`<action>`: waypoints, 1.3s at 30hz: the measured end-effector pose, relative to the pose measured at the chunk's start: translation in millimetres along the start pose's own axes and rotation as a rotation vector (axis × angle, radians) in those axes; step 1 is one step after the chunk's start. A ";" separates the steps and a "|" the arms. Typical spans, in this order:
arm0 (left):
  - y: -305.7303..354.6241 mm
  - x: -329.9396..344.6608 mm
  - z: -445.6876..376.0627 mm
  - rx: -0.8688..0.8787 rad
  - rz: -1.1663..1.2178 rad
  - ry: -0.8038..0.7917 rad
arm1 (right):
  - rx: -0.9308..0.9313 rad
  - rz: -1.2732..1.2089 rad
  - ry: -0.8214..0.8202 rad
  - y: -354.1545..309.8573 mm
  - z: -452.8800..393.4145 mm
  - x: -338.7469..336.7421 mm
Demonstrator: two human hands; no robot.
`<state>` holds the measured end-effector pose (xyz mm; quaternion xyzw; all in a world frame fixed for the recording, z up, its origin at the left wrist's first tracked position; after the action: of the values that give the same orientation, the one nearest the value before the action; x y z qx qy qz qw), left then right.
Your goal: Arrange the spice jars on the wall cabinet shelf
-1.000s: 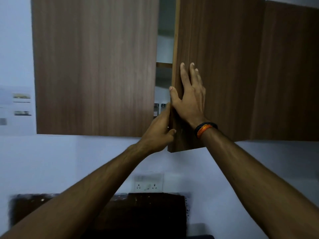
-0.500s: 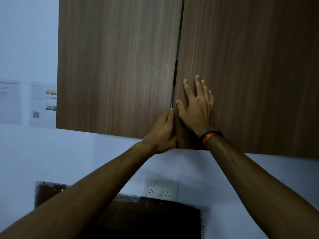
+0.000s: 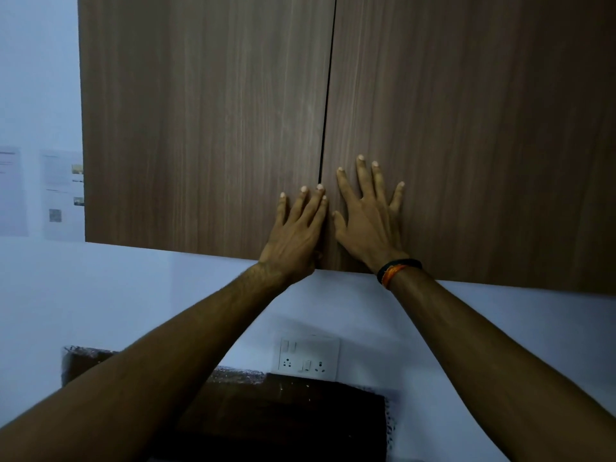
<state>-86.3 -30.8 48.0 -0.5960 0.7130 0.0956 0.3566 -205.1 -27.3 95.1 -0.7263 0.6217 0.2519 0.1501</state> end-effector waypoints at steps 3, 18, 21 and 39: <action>-2.0 5.2 -5.6 0.012 -0.029 -0.004 | 0.001 0.040 -0.032 3.6 3.9 8.0; -6.2 15.3 -9.5 0.037 -0.019 -0.074 | 0.009 0.043 -0.122 3.5 2.5 22.9; -3.0 16.4 -10.1 0.043 -0.037 -0.086 | 0.018 0.048 -0.116 4.1 3.8 25.4; -11.1 16.3 -6.6 0.082 -0.019 -0.073 | 0.259 -0.769 -0.066 -14.6 125.8 -34.5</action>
<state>-79.3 -50.3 45.8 -0.5836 0.6972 0.0848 0.4075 -216.9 70.8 8.5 -0.8725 0.3260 0.1201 0.3436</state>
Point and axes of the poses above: each hand's wrist, its own z-axis away from the middle knuckle, its own x-axis out of the palm, y = z × x, the point moved 7 cm from there along -z, towards the middle knuckle, and after that the axes turned 2 degrees about -z, right-handed, at the moved point
